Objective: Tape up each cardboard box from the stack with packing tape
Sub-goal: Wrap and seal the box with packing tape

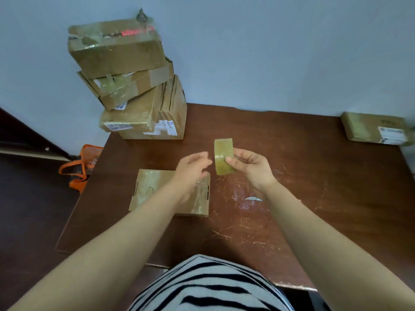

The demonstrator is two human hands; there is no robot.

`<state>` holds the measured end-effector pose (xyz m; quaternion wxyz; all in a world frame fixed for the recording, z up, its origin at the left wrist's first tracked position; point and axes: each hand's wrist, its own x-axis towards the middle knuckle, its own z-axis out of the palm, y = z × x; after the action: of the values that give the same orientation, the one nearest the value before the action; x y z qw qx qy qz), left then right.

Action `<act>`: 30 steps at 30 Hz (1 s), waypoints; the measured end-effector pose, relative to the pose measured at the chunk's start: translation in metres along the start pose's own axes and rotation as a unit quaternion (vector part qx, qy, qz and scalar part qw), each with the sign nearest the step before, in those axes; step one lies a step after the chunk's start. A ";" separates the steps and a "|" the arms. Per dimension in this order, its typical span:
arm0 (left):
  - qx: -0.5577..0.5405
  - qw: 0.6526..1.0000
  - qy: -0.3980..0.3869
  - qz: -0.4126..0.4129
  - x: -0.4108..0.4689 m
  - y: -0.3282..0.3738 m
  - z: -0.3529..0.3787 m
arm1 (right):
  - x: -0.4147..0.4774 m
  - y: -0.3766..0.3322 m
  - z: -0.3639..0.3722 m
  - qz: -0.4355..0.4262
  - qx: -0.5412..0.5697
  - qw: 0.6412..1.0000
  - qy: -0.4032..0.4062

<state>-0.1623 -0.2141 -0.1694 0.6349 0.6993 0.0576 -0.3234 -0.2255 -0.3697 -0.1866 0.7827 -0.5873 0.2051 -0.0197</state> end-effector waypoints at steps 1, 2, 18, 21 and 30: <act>-0.026 1.000 -0.013 -0.002 0.001 0.005 0.001 | -0.003 0.000 0.001 -0.003 0.002 1.000 -0.006; -0.049 0.998 -0.024 -0.002 0.002 0.009 0.002 | -0.006 -0.001 0.002 -0.007 -0.003 1.000 -0.013; -0.161 0.981 -0.111 0.011 -0.014 0.030 0.002 | -0.032 -0.009 0.018 -0.105 -0.099 0.989 -0.004; -0.179 0.978 -0.103 0.005 -0.013 0.035 0.003 | -0.033 -0.006 0.022 -0.121 -0.139 0.983 0.004; -0.161 0.978 -0.128 0.022 -0.017 0.029 0.001 | -0.035 -0.014 0.028 -0.146 -0.108 0.983 -0.003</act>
<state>-0.1616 -0.2147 -0.1354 0.7483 0.5416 0.0118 -0.3829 -0.2451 -0.3392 -0.1567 0.7037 -0.6923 0.1158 -0.1100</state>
